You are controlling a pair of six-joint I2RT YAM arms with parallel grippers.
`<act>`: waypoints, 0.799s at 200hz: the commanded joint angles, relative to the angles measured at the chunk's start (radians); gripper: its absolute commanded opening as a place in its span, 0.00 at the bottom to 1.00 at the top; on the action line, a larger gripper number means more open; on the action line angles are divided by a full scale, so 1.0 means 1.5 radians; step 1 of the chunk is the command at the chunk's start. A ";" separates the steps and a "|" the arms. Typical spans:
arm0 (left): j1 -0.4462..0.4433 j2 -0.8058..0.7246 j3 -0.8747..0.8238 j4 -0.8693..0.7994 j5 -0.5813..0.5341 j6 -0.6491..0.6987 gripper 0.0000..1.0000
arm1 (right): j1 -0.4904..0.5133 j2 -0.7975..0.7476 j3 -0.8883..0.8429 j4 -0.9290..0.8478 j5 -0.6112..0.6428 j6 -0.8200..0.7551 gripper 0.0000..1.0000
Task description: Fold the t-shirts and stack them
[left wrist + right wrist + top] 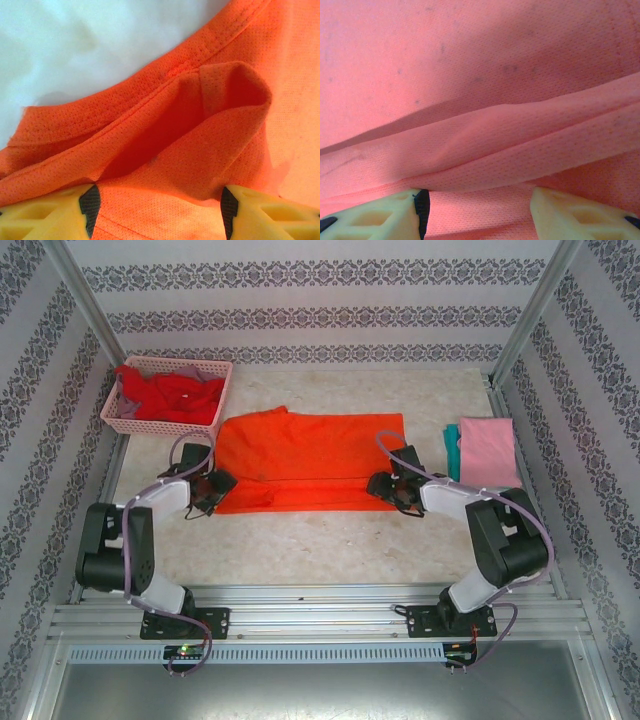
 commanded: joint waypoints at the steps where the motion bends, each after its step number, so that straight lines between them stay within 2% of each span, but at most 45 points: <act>1: 0.003 -0.036 -0.055 -0.099 -0.014 -0.019 0.68 | -0.009 -0.026 -0.046 -0.083 0.009 0.027 0.57; 33: -0.018 -0.131 -0.092 -0.154 -0.020 -0.041 0.72 | 0.003 -0.110 -0.073 -0.109 0.012 0.033 0.57; 56: -0.020 -0.165 -0.053 -0.189 -0.048 -0.029 0.81 | 0.018 -0.148 -0.034 -0.102 0.024 0.004 0.58; 72: -0.026 -0.147 -0.003 -0.190 -0.062 -0.010 0.89 | 0.032 -0.128 0.012 -0.088 0.040 -0.028 0.60; 88: -0.034 -0.099 0.023 -0.134 -0.066 0.000 0.95 | 0.035 -0.070 0.058 -0.067 0.042 -0.041 0.61; 109: -0.043 -0.017 0.060 -0.084 -0.043 -0.002 0.95 | 0.035 0.013 0.114 -0.050 0.025 -0.036 0.61; 120: -0.048 0.011 0.069 -0.064 -0.030 -0.009 0.92 | 0.035 0.040 0.129 -0.041 0.011 -0.026 0.61; 139: -0.058 0.034 0.061 -0.044 -0.026 -0.025 0.87 | 0.036 0.059 0.131 -0.030 -0.006 -0.012 0.61; 160: -0.058 0.058 0.042 -0.021 -0.040 -0.027 0.86 | 0.033 0.080 0.125 -0.029 -0.009 -0.008 0.61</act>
